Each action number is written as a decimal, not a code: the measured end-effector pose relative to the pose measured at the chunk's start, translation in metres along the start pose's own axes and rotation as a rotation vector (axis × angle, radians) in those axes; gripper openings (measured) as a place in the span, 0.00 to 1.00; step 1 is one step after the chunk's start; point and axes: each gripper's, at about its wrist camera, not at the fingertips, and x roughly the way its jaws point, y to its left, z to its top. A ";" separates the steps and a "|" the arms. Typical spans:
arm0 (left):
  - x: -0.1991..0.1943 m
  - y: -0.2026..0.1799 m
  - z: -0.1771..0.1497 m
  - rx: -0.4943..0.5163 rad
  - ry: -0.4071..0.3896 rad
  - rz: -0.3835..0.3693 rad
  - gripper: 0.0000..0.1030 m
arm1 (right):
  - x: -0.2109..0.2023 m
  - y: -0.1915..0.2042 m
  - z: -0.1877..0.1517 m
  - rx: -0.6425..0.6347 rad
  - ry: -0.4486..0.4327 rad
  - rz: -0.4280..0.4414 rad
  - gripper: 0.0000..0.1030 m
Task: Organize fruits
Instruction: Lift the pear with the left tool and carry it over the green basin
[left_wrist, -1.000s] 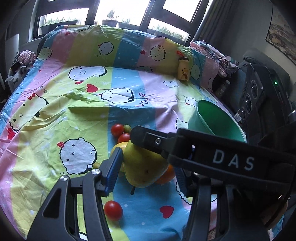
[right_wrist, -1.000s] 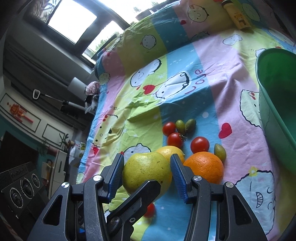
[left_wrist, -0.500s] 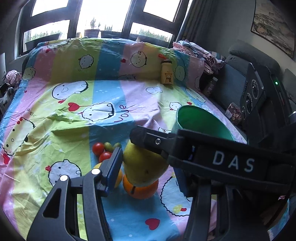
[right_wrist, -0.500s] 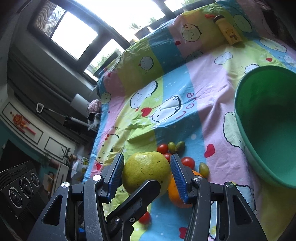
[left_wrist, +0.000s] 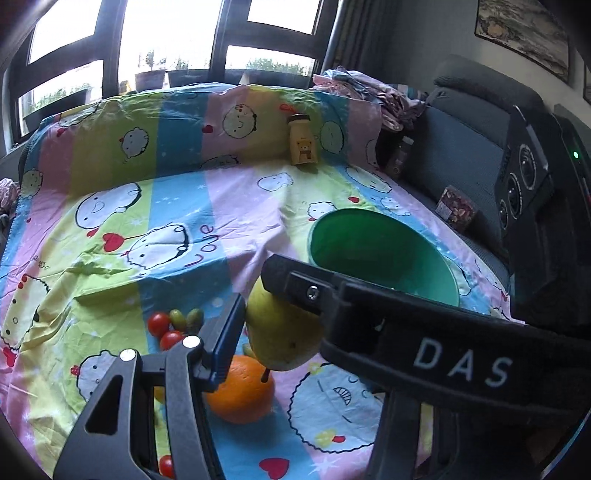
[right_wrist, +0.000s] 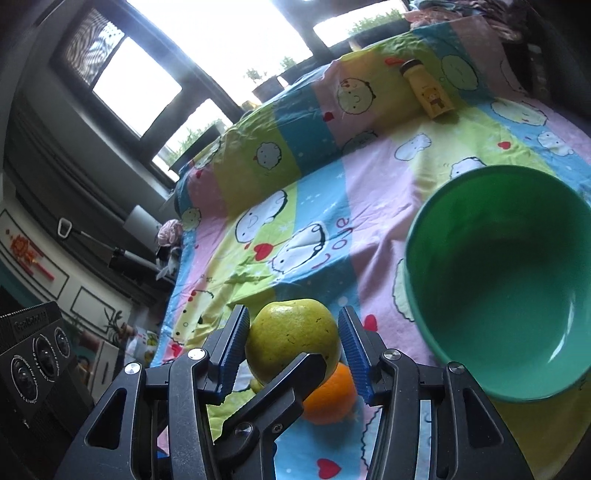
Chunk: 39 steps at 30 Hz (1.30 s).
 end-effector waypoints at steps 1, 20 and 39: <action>0.003 -0.004 0.002 0.010 -0.002 -0.013 0.52 | -0.004 -0.004 0.001 0.010 -0.013 -0.011 0.51; 0.056 -0.059 0.025 0.171 0.028 -0.147 0.52 | -0.036 -0.077 0.019 0.200 -0.158 -0.096 0.51; 0.056 -0.093 0.042 0.287 0.035 -0.132 0.51 | -0.061 -0.094 0.022 0.255 -0.258 -0.055 0.51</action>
